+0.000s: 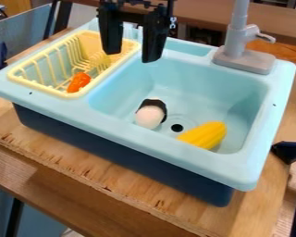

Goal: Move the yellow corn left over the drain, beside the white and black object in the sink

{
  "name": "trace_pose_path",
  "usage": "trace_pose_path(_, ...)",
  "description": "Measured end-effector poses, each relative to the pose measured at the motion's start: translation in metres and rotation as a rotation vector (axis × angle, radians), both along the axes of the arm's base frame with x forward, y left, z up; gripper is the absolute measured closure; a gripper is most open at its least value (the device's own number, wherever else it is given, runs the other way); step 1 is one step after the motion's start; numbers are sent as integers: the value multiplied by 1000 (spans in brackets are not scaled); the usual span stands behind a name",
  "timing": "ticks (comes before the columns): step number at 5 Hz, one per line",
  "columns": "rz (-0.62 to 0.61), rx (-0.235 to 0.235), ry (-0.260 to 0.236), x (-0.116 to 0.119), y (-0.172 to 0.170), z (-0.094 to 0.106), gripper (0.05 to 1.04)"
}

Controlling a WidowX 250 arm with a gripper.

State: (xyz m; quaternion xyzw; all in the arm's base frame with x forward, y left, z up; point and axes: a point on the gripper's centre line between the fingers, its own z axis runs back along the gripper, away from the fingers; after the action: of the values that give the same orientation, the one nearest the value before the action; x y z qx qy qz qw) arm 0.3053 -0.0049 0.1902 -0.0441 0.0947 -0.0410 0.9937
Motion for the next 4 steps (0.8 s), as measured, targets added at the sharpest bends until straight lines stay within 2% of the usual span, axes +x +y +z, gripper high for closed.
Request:
trace_pose_path(1, -1, 1, 32, 2, -1, -12, 84)
trace_pose_path(2, -110, 49, -46, 8, -27, -28, 84)
trace_pose_path(3, -221, 107, -145, 15, -51, -31, 84)
trace_pose_path(4, -281, 110, -188, 18, -67, -33, 84)
